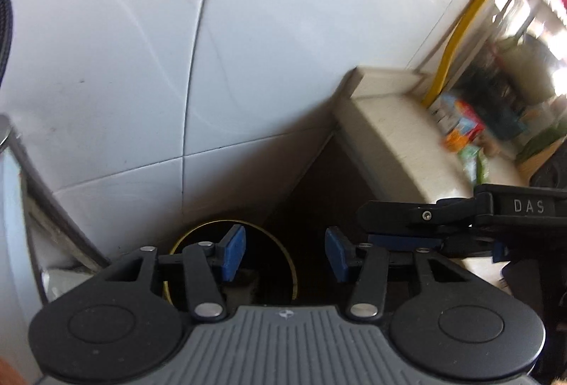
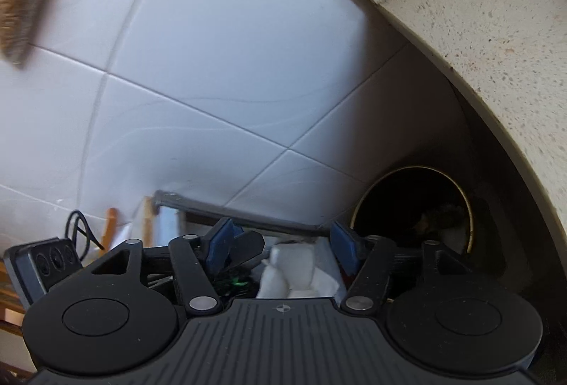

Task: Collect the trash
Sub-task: 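Raise both open tools from the bin back over the counter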

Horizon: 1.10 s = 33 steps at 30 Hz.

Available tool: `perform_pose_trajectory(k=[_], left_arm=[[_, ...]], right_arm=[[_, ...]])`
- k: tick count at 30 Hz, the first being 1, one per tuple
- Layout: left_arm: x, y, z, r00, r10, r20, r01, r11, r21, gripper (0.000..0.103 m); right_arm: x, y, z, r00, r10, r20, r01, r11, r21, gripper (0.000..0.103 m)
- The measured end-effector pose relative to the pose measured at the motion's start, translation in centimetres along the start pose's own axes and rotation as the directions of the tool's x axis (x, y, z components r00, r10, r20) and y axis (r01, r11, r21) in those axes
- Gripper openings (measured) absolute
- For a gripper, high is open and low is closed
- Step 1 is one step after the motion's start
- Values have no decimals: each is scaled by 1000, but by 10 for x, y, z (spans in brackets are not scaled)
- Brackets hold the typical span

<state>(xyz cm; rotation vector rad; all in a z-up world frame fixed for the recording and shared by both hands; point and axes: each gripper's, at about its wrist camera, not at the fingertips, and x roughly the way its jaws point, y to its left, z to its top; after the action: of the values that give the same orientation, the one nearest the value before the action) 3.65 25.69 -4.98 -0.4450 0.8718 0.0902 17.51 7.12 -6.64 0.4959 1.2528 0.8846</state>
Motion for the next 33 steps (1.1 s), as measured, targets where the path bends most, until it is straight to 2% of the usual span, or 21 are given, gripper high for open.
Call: perform_pose_trajectory(k=[6,13,16,18,20,24,27,30,33], left_arm=[[-17,-18,-22,998,-67,8,67,996,-66,49],[-14,-43,-50,995,-97,0,96,991,-94,50],[-21,-41,-67,997,-74,21,75,993,-89,50],[-25,-31,-75,999,-33,25,36,990,-134,50],[-26,-23,-81,1000,5,-5,-5,982,-188,50],[-22,-31,-87,997,70,-19,-73,984,-164,50],[-21,-42,-88,998,65,-16,-67,984,-166,50],[-27,-50,-86,998,65,8,-63,986,-157,50],[-33,-59,-76,998,50,45,-43,988,-151,50]], right_arm=[[-45,-1,-8,999,10,47,-8,999,-34,75],[-75,-18,-23,994,-4,105,2,1000,26,79],[-84,-30,-30,994,-16,105,11,999,40,80],[-85,-38,-33,996,-12,86,10,1000,29,80],[-87,-49,-38,998,-18,65,17,1000,26,80],[-84,-71,-54,1000,-11,13,11,999,40,80],[-88,-82,-64,1000,4,-12,-3,999,51,79],[-102,-79,-66,1000,23,9,-24,999,34,81],[-121,-67,-63,995,93,41,-92,996,-9,81]])
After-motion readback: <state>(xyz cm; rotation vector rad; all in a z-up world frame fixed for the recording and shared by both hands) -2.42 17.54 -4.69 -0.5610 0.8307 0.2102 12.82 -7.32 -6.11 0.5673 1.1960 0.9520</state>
